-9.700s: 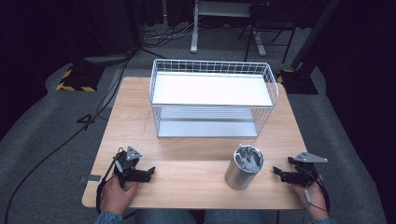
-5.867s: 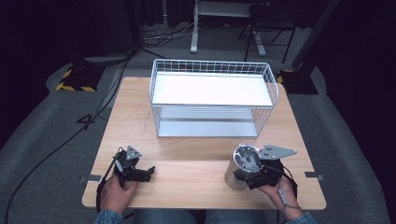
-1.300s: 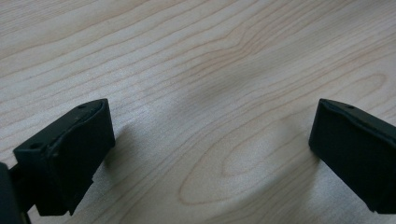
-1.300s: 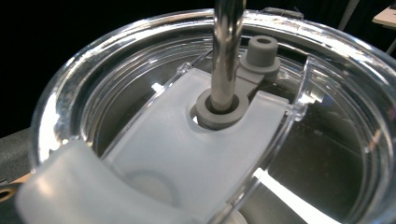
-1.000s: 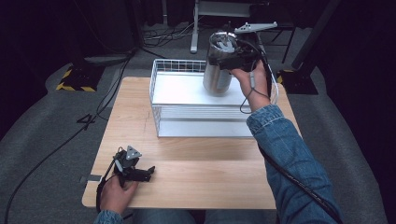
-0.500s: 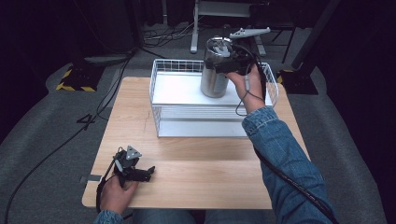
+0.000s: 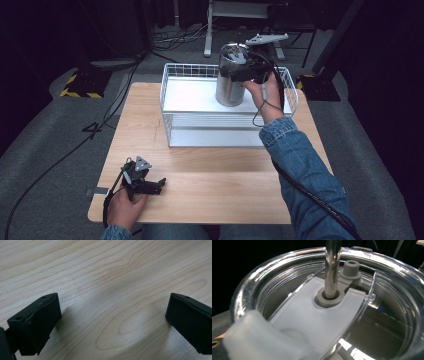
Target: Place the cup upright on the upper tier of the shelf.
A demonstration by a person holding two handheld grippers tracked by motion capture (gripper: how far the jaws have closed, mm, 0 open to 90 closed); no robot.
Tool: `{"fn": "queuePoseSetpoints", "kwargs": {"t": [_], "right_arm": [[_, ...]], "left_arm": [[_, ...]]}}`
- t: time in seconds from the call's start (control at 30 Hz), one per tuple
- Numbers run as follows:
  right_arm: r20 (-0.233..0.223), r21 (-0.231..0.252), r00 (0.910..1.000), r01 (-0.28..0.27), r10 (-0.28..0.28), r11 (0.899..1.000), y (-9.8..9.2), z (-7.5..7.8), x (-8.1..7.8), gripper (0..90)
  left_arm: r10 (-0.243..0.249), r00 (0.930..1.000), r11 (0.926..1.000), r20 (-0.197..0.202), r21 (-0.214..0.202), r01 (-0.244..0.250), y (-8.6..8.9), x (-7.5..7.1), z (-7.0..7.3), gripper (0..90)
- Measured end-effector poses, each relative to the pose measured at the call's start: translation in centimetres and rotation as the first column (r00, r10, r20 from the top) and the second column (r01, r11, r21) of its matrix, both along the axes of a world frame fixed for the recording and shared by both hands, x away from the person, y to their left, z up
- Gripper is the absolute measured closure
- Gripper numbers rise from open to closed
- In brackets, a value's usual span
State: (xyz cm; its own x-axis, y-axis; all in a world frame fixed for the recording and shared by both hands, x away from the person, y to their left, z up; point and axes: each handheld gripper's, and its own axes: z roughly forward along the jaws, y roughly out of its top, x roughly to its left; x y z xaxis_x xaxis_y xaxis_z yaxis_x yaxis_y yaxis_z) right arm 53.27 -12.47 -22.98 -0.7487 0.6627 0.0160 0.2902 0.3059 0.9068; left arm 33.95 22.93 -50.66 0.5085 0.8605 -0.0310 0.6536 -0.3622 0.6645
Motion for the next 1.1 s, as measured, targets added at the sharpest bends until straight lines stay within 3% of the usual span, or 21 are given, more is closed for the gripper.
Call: {"fn": "queuePoseSetpoints", "kwargs": {"t": [0.57,1.1], "right_arm": [[-0.013,0.002,0.9999,0.009,-0.009,1.000,0.1,-0.2,0.2,0.0],[0.021,0.001,0.9997,-0.012,0.012,1.000,-1.9,1.0,-1.8,0.0]], "left_arm": [[-0.001,1.0000,1.0000,0.001,-0.001,0.001,0.0,0.0,0.0,0.6],[-0.001,1.0000,1.0000,0.002,0.000,0.001,0.0,0.0,0.0,0.6]]}}
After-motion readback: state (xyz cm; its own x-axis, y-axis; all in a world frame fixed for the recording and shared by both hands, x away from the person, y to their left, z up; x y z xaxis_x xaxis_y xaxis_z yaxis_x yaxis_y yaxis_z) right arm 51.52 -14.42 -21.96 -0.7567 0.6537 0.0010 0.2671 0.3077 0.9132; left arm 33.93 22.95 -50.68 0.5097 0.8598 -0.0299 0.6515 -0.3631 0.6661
